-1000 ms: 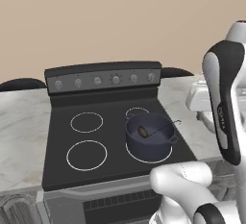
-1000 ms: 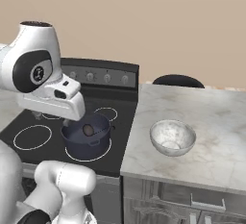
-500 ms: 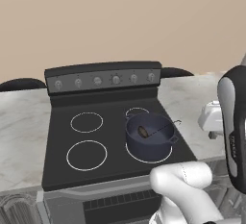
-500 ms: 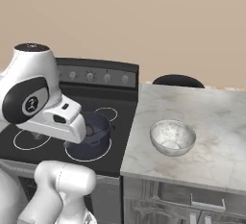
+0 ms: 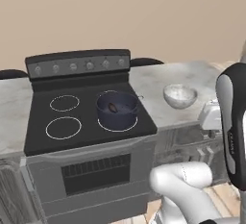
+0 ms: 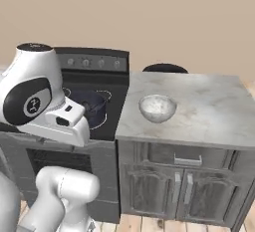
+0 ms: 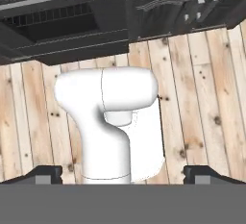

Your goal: Open the cabinet and move the ladle to the pot. Then close the cabinet.

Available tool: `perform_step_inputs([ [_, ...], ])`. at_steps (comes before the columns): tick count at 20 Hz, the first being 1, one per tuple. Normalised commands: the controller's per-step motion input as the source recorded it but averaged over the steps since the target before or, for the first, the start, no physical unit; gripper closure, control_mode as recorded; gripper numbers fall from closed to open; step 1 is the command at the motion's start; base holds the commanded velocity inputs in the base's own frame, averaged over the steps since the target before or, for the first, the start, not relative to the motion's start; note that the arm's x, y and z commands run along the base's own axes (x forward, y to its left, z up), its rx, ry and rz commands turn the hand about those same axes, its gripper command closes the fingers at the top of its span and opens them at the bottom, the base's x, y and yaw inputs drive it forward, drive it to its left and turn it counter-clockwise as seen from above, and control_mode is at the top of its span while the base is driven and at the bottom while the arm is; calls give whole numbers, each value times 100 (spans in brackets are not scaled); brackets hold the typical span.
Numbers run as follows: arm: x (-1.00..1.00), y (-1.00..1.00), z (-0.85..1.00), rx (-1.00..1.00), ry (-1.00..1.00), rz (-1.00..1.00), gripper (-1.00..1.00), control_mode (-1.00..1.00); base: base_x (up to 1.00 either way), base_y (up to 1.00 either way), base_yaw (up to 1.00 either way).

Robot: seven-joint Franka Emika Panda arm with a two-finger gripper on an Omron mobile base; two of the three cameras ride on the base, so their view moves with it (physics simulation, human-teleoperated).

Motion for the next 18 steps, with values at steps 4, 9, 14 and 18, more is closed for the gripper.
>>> perform_step_inputs([
  [4, 0, 0, 0, 0, 0, 0, -100, 100, -51, -54, -65],
  [9, 0, 0, 0, 0, 0, 0, -100, 100, 0, -3, -100],
  [14, 0, 0, 0, 0, 0, 0, -100, 100, 0, -1, -100],
  [18, 0, 0, 0, 0, 0, 0, -100, 100, 0, -7, -100],
])
